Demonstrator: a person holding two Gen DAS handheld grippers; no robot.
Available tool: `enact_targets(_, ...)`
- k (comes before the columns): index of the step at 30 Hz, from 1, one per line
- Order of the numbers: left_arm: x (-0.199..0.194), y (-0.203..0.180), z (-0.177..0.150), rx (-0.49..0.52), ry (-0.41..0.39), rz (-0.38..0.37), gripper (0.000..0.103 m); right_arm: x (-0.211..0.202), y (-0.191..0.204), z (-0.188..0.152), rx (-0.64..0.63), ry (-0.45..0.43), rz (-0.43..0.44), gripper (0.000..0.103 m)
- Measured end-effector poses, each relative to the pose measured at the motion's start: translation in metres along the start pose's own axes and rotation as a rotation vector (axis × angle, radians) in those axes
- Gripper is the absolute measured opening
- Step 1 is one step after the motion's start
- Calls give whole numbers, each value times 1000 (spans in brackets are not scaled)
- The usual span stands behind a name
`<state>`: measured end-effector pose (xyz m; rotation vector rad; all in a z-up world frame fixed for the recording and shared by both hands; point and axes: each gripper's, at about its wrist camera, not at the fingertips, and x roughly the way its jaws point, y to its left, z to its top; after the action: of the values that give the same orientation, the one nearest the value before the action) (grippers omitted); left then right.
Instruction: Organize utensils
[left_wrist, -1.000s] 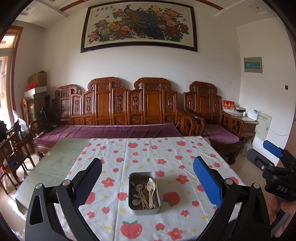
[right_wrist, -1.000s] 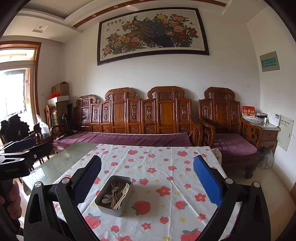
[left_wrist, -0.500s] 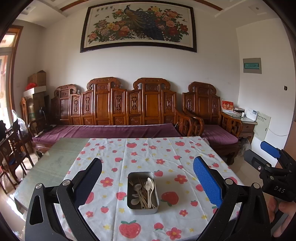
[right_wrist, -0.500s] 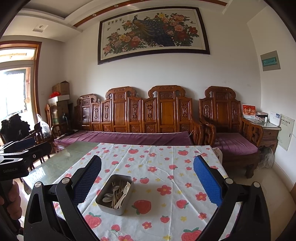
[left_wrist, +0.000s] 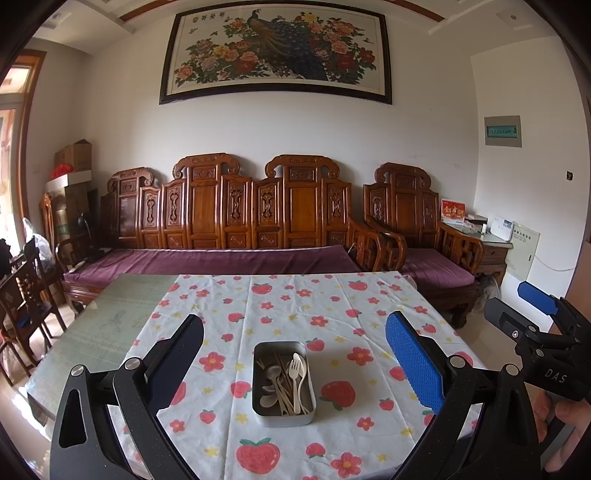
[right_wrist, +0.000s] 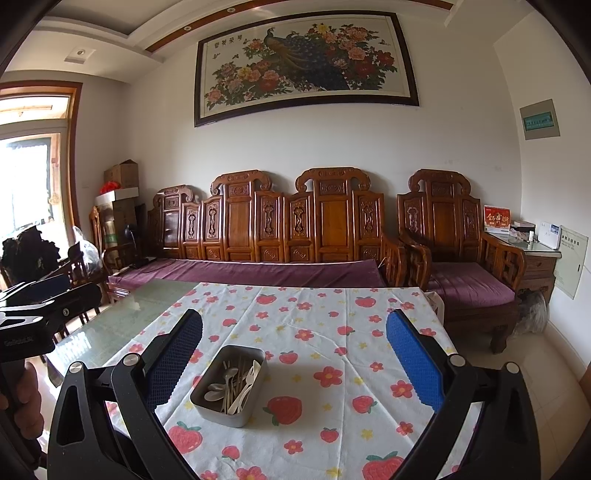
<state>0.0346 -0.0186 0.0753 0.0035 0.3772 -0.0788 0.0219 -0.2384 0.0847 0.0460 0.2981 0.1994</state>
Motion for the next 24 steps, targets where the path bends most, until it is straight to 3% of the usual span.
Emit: enact_targets(24, 0, -3, -3, 3, 8, -1, 95, 2, 2, -4, 0, 4, 0, 100)
